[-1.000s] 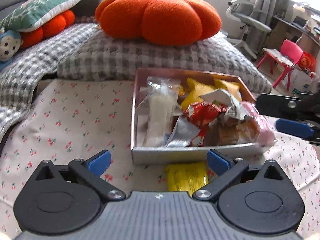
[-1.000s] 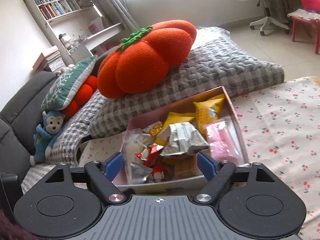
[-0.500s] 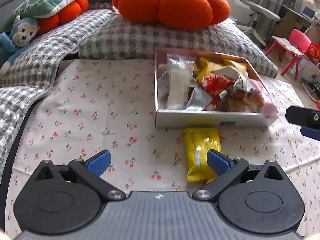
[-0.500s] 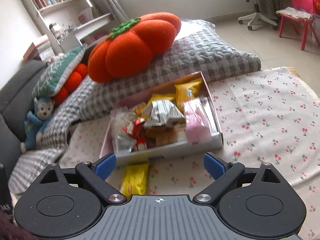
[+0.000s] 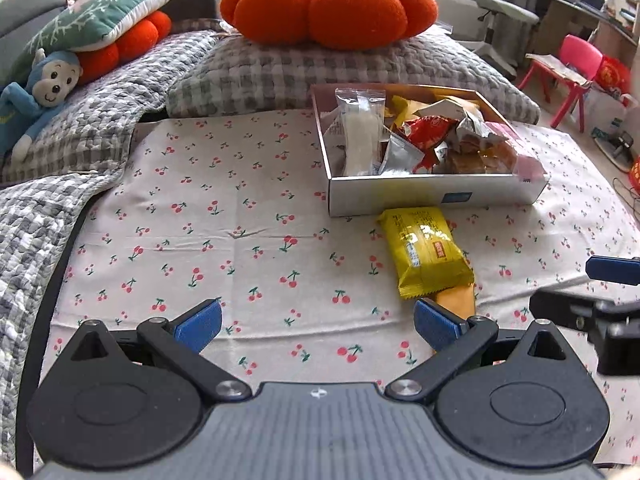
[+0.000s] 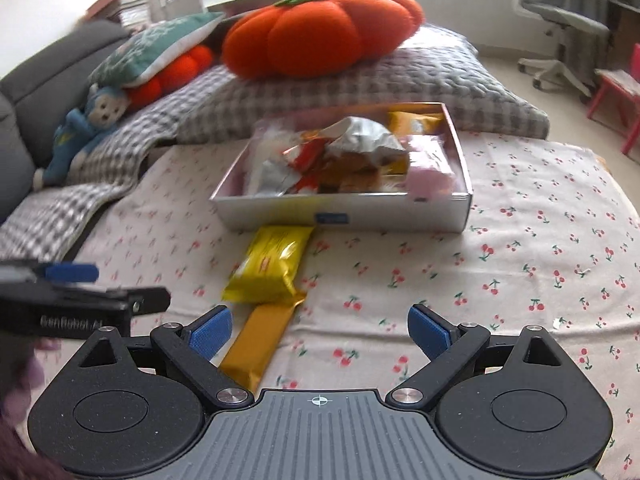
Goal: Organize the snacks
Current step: 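Move both tools back toward the yellow pack and gold bar, then grasp the gold bar with the right tool while the left tool grasps the yellow pack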
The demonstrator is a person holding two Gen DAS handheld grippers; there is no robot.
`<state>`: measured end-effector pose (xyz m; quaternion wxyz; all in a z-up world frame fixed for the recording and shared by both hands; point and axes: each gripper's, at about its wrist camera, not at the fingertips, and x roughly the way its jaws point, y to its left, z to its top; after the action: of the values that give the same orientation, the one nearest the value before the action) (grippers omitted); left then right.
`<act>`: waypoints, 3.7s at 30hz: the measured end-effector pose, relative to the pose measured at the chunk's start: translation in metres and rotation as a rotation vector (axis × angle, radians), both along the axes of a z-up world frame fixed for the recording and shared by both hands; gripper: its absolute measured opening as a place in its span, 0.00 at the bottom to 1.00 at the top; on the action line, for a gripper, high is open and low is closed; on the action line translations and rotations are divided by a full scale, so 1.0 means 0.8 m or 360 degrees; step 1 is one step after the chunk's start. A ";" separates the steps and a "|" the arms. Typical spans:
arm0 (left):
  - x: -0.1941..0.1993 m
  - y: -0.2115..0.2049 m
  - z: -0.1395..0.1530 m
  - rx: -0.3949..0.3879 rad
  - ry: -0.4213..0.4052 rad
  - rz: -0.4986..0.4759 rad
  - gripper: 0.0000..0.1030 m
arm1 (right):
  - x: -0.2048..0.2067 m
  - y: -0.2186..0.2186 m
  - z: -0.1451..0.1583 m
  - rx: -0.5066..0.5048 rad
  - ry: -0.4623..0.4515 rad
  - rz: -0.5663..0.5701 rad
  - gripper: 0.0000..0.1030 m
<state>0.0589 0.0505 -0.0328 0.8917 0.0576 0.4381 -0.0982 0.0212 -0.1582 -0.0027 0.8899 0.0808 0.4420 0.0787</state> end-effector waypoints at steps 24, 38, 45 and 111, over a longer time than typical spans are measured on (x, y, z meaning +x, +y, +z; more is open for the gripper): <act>-0.003 0.032 -0.016 0.0062 0.0078 0.0038 1.00 | 0.001 0.094 -0.050 -0.0197 0.0020 0.0216 0.93; 0.001 0.030 -0.024 0.0024 0.0074 0.0031 1.00 | 0.007 0.082 -0.062 -0.0380 0.0021 0.0243 0.34; -0.001 0.011 -0.031 -0.0006 0.0016 -0.0024 0.99 | 0.000 0.049 -0.059 -0.0340 0.0040 0.0215 0.29; 0.027 -0.104 -0.055 -0.0081 0.0001 -0.0080 0.43 | -0.004 -0.099 -0.063 -0.0199 0.0042 -0.0002 0.28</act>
<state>0.0805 -0.0326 -0.0766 0.8899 0.0459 0.4343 -0.1316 0.0177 -0.2374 -0.0531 0.8874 0.0263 0.4576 0.0492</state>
